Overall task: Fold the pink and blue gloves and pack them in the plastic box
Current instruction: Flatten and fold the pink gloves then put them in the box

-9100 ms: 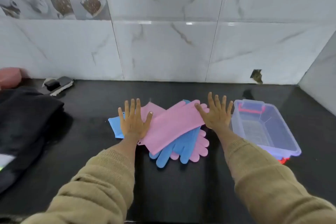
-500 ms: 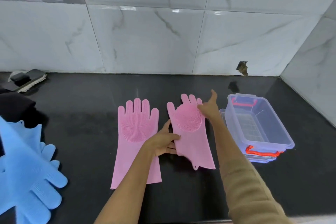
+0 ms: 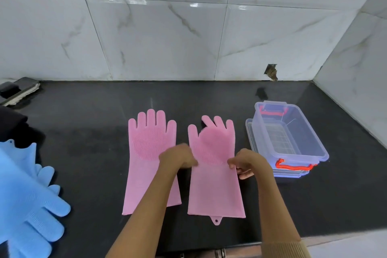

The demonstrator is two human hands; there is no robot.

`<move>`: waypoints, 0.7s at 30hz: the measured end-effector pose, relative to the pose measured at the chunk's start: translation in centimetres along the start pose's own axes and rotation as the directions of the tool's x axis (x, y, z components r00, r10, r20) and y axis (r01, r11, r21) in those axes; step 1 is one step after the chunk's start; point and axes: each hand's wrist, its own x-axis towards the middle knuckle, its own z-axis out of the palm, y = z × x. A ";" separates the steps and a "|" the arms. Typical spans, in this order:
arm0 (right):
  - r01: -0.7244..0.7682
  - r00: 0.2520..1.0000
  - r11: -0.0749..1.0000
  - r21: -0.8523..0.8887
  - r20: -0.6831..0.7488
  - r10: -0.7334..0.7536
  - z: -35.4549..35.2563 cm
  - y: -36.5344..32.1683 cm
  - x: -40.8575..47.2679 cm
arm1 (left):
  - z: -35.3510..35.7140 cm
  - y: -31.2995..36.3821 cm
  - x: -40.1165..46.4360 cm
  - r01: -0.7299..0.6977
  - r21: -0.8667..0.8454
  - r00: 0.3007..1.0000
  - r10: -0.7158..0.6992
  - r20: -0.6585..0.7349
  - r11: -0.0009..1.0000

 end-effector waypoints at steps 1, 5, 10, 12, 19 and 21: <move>0.003 1.000 0.999 -0.039 -0.003 -0.003 0.1 0.1 -0.1 | -0.4 0.5 0.7 -0.009 0.003 0.991 0.010 -0.132 1.000; 0.014 1.000 0.987 -0.163 0.016 -0.012 0.3 0.1 -0.5 | -1.8 2.7 3.5 -0.184 -0.032 0.918 0.160 -0.363 0.982; 0.125 0.990 0.977 0.171 0.038 -0.134 -0.2 0.0 0.9 | -1.5 3.8 6.7 -0.181 0.138 0.959 0.206 -0.195 0.974; 0.119 0.984 0.860 0.497 0.060 -0.171 -0.4 0.0 1.8 | -1.3 3.8 7.1 -0.226 0.124 0.951 0.246 -0.189 0.966; 0.183 0.937 0.672 0.718 0.081 -0.341 0.1 -0.2 3.2 | -1.1 3.4 6.9 -0.263 -0.110 0.952 0.239 -0.193 0.959; 0.195 0.923 0.663 0.723 0.093 -0.373 0.0 -0.3 3.2 | -1.4 3.2 7.2 -0.242 -0.348 0.967 0.196 -0.162 0.905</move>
